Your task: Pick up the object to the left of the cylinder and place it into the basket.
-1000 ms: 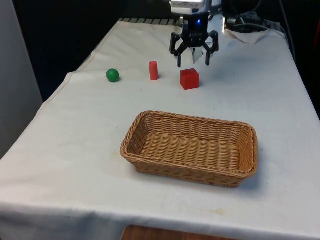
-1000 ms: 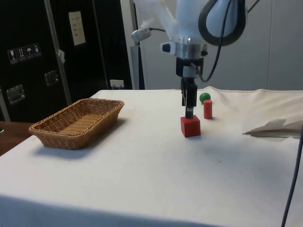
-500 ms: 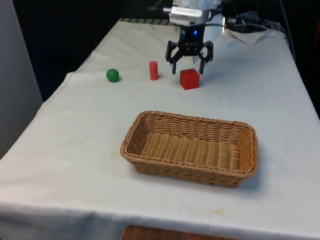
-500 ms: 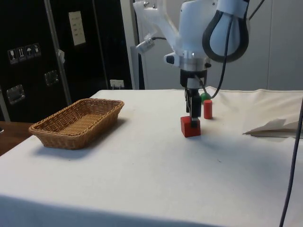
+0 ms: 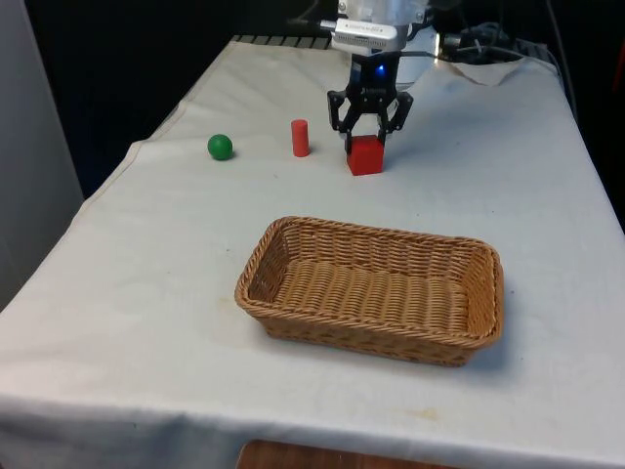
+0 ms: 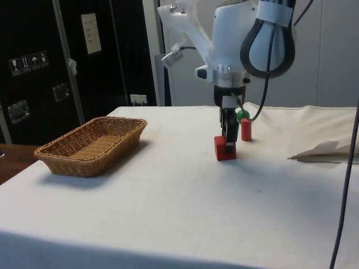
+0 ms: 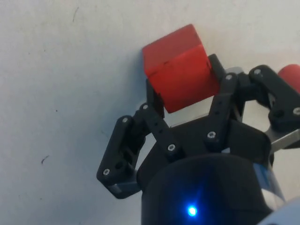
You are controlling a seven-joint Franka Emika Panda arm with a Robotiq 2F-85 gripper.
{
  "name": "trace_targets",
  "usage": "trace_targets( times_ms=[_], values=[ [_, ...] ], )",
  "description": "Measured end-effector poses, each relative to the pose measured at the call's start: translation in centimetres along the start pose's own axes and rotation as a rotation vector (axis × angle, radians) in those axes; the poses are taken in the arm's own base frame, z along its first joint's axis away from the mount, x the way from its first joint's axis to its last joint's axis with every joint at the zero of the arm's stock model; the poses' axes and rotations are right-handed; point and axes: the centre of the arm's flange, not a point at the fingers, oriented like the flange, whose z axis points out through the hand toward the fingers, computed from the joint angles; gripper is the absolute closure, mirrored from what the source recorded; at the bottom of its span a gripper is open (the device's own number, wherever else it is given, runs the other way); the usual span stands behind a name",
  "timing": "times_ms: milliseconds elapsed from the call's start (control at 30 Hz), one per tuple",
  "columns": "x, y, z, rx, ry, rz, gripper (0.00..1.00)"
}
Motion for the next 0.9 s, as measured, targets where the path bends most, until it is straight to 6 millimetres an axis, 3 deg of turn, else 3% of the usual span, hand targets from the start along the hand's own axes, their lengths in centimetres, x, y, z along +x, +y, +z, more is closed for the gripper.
trace_targets(
  times_ms=[367, 900],
  values=[
    [0.1, 0.1, -0.1, -0.001, 0.003, 0.0, 0.97],
    [3.6, 1.7, -2.8, 0.005, 0.045, 0.011, 0.97]
  ],
)
